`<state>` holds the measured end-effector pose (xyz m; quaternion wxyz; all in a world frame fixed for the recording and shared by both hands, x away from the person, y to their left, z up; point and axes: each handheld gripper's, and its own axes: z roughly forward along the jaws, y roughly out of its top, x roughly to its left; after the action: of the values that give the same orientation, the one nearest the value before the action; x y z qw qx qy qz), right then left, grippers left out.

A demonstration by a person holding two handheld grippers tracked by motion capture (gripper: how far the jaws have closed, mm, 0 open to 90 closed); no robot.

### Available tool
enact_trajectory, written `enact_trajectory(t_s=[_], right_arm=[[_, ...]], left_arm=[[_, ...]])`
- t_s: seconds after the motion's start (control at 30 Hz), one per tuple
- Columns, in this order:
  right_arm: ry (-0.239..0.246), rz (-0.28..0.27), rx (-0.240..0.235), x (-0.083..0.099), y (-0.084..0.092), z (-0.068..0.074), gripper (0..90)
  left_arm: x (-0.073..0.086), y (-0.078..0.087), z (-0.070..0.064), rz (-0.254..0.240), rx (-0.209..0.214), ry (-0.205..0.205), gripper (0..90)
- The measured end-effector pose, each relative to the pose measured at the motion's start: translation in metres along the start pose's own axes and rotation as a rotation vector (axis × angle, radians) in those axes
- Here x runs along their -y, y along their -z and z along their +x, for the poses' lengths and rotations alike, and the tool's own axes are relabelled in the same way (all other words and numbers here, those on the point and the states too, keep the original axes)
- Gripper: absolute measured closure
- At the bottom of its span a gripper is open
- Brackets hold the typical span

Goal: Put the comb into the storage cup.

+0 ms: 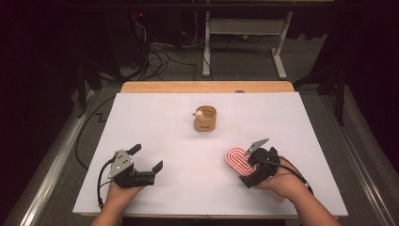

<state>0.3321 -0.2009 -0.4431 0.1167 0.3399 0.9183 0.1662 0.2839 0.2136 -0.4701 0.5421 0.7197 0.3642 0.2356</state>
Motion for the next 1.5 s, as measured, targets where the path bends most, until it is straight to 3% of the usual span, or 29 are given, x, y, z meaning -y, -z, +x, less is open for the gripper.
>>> enact_trajectory(t_s=[0.37, 0.63, 1.5], right_arm=[[0.029, 0.054, -0.009, -0.021, -0.011, 0.001, 0.3], [0.017, 0.08, -0.011, -0.031, -0.015, 0.0, 1.5], [0.012, 0.126, -0.006, -0.036, -0.015, 0.001, 11.0]], left_arm=[[-0.001, 0.002, 0.0, -0.015, 0.005, 0.004, 0.0], [0.0, 0.001, 0.0, -0.01, 0.005, 0.001, 0.0], [0.0, 0.003, 0.001, -0.016, 0.002, 0.016, 0.0]])
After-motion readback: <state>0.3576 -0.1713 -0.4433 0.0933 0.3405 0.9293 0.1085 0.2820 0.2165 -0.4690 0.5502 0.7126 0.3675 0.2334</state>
